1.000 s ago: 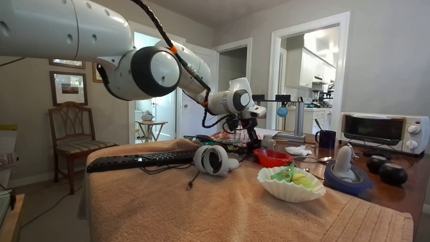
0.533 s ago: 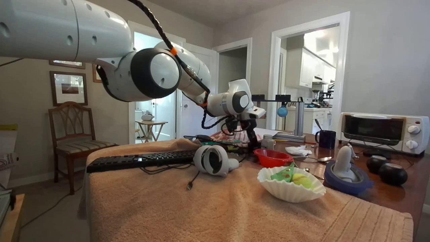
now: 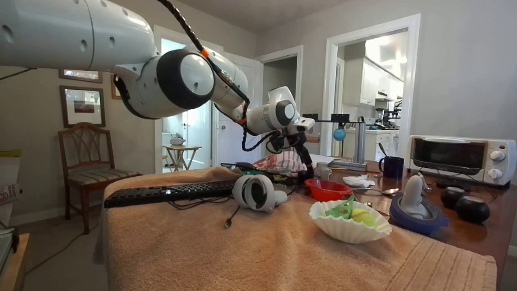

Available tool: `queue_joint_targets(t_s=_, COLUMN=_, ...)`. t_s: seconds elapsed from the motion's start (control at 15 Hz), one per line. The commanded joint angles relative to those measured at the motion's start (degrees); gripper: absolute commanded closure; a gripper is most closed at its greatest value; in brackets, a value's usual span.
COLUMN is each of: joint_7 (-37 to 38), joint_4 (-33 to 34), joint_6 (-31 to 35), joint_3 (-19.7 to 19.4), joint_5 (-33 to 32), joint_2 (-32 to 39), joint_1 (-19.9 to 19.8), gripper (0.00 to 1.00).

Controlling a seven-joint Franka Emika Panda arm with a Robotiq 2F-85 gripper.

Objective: Pour contents of the black pot into the orange bowl

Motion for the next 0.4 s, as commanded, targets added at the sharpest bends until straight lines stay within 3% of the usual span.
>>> queue_joint_targets(t_s=0.0, joint_7=2.08, joint_4=0.0, joint_6=-3.77, joint_3=-3.74, joint_5=-3.74, joint_2=-1.39, joint_1=2.18, gripper=0.0)
queue_joint_targets(t_s=0.2, joint_7=-2.39, joint_4=-0.07, joint_6=-8.94, joint_3=-6.04, joint_5=-7.87, joint_2=-2.44, joint_1=3.99, gripper=0.0)
queue_joint_targets(t_s=0.27, joint_7=-0.65, joint_4=0.01, joint_6=-5.61, joint_3=-4.22, joint_5=-6.2, joint_2=-1.83, joint_1=2.69, gripper=0.0)
queue_joint_targets(t_s=0.33, joint_7=-1.16, joint_4=0.01, joint_6=-6.78, joint_3=-4.73, joint_5=-6.96, joint_2=-2.11, joint_1=3.18, gripper=0.0)
